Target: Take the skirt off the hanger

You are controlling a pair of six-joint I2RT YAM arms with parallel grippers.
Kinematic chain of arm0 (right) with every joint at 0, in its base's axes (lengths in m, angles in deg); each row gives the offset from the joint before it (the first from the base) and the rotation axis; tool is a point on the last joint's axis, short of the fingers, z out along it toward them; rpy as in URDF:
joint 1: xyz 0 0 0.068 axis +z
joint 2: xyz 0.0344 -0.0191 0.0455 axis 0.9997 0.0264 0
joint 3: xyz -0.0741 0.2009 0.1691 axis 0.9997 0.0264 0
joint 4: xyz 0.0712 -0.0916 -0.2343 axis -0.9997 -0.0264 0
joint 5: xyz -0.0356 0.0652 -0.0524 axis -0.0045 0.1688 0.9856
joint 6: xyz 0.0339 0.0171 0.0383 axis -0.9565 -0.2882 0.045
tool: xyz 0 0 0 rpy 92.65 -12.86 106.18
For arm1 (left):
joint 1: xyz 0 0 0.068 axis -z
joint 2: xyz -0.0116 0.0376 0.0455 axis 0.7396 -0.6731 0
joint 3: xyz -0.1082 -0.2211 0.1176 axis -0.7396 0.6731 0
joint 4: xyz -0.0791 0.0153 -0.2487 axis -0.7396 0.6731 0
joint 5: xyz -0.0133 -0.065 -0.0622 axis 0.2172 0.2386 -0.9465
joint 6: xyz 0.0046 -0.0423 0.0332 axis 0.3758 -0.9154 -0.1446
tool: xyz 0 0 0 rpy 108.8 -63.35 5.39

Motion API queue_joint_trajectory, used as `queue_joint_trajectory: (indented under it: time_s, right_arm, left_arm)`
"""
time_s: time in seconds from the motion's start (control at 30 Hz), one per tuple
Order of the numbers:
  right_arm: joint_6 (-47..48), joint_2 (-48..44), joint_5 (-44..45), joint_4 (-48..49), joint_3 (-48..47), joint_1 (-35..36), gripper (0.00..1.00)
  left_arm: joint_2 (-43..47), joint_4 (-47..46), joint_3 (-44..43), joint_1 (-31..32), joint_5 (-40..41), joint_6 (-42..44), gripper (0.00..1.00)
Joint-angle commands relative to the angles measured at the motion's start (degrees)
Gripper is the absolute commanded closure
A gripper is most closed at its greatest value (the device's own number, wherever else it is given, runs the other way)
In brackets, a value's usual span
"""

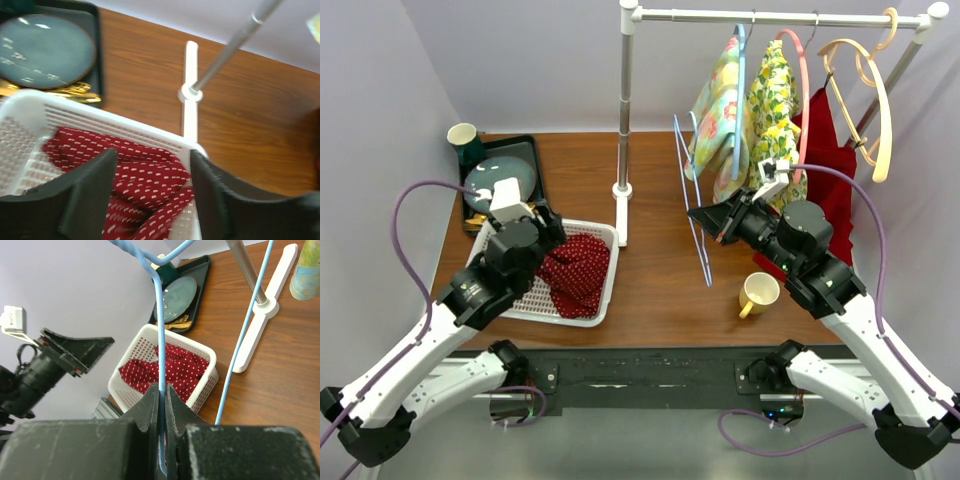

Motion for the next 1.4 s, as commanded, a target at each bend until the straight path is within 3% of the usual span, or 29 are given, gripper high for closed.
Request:
queue_joint_trajectory:
  time_s: [0.0, 0.1, 0.2, 0.33, 0.43, 0.57, 0.63, 0.7, 0.77, 0.8, 0.9, 0.97, 1.0, 1.1, 1.37]
  right_arm:
    - [-0.6, 0.39, 0.44, 3.21, -0.85, -0.16, 1.0]
    - [-0.16, 0.83, 0.44, 2.51, -1.11, -0.07, 1.0]
    - [-0.42, 1.36, 0.61, 2.5, -1.37, -0.16, 1.0]
    - [-1.3, 2.59, 0.53, 3.56, -1.64, -0.16, 1.0]
    - [-1.65, 4.7, 0.26, 3.47, -2.87, -0.07, 1.0]
    - [-2.44, 6.81, 0.61, 4.43, -4.45, 0.02, 1.0]
    - [-2.88, 8.3, 1.66, 5.4, -5.41, -0.07, 1.0]
    - [-2.8, 9.62, 2.63, 5.58, -7.25, 0.02, 1.0]
    - [-2.71, 11.81, 4.21, 5.84, -8.93, -0.07, 1.0]
    - [-2.79, 12.52, 4.56, 6.11, -10.5, -0.07, 1.0]
    - [-2.44, 15.85, 5.71, 6.55, -14.1, -0.07, 1.0]
    - [-2.36, 18.13, 6.5, 7.6, -15.61, 0.02, 1.0]
    - [-2.53, 18.93, 6.5, 7.86, -17.18, 0.02, 1.0]
    - [-3.06, 22.27, 6.59, 8.31, -20.78, 0.19, 1.0]
    - [-2.18, 30.89, 11.5, 9.89, -31.68, 0.72, 1.0]
  left_arm:
    - [-4.34, -9.29, 7.11, -0.38, -7.05, -1.98, 0.45]
    - [-9.61, -2.7, 10.36, -0.82, -4.32, -13.02, 0.62]
    - [-13.49, 0.12, 16.32, -1.35, -5.19, -22.36, 0.67]
    - [-14.73, 1.7, 21.19, -1.79, -3.7, -29.43, 0.65]
    - [-13.33, 6.88, 15.85, -1.7, 2.27, -29.18, 0.55]
    - [-9.56, 5.95, 4.43, -1.79, 8.51, -18.57, 0.45]
    - [-8.06, -0.02, -1.29, -1.71, 6.78, -4.62, 0.39]
    - [-6.13, -11.44, -4.54, -1.7, -3.3, 11.77, 0.29]
    - [-5.42, -16.98, -6.4, -1.7, -13.83, 18.96, 0.2]
    - [-5.24, -18.06, -7.62, -1.7, -16.24, 23.69, 0.11]
    - [-4.71, -21.4, -5.98, -1.71, -18.37, 31.0, 0.0]
    - [-2.79, -25.33, -2.73, -1.27, -17.07, 33.31, 0.0]
    - [-1.3, -27.54, 2.85, 0.74, -15.92, 35.06, 0.0]
    - [5.38, -35.1, 13.17, 1.63, -21.17, 36.21, 0.0]
    - [7.25, -34.77, 13.11, 2.16, -21.09, 34.9, 0.0]
